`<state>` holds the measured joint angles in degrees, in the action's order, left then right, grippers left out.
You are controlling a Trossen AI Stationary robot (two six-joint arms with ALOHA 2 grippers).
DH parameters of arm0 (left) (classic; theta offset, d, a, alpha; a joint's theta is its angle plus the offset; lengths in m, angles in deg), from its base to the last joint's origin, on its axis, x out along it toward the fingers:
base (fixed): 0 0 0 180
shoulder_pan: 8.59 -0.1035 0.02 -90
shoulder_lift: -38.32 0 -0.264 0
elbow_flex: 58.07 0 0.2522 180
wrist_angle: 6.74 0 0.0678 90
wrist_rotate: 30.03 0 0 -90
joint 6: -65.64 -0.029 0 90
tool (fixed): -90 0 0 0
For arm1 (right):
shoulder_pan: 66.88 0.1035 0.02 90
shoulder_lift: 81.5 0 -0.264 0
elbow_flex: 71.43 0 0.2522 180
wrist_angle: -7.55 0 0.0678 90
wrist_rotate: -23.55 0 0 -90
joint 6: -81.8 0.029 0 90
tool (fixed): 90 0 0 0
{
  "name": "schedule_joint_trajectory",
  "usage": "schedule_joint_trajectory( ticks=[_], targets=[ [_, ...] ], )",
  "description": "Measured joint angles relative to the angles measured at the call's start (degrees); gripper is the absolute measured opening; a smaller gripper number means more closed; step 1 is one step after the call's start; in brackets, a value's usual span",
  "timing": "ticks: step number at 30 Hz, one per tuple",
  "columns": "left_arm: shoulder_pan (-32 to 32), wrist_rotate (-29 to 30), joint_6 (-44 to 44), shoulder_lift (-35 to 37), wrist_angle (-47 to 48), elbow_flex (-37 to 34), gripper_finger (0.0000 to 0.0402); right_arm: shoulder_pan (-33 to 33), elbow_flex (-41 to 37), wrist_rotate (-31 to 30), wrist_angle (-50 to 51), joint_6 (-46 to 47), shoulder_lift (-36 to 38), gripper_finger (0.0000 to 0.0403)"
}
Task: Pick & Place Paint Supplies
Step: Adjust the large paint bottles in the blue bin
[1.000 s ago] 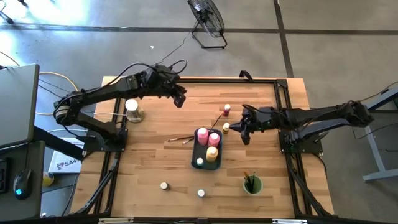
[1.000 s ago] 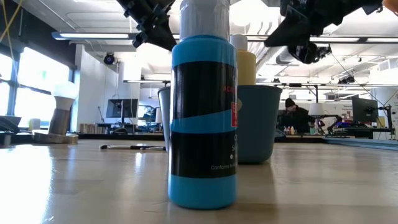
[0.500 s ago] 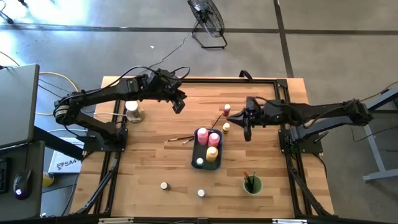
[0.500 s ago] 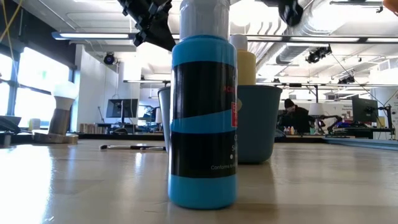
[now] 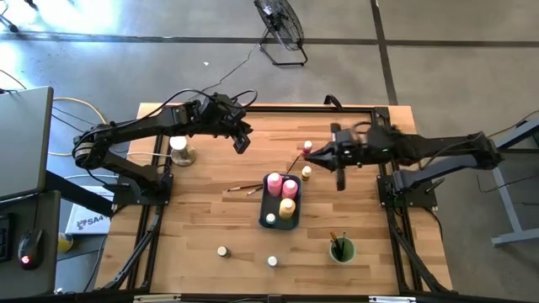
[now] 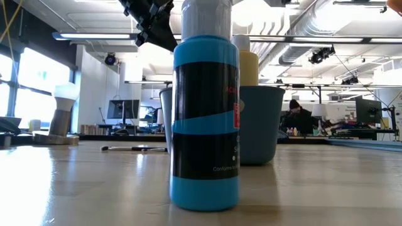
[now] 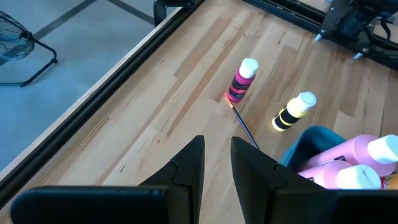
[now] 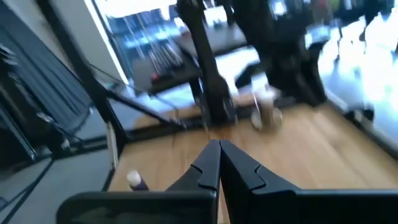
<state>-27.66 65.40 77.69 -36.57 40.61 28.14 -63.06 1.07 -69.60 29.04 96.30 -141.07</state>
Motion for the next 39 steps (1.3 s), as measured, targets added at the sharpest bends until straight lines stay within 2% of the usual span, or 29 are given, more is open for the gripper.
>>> schedule_joint_trajectory(
  ticks=[5, 9, 20, 28, 39],
  targets=[
    [0.00, 0.25, -0.05, 0.00, 0.00, 0.00, 0.0077, 1.47, 1.74, -1.16, 2.55, 3.27, -5.45, 0.0002],
    [0.00, 0.26, -1.33, 0.00, 0.30, 0.00, 0.0077, 2.61, 2.73, 0.86, 4.03, 3.29, -9.59, 0.0002],
    [0.00, 0.24, -1.53, 0.00, 1.49, 0.00, 0.0077, 3.01, 3.26, 3.69, 22.16, 12.38, -13.47, 0.0002],
    [0.00, 0.24, -1.53, 0.00, 1.53, 0.00, 0.0077, 2.99, 3.34, 4.73, 24.98, 12.82, -16.14, 0.0002],
    [0.00, 0.19, -3.02, 0.00, 4.47, 0.00, 0.0076, 3.10, 3.28, 5.24, 24.37, 12.72, -24.13, 0.0002]
  ],
)
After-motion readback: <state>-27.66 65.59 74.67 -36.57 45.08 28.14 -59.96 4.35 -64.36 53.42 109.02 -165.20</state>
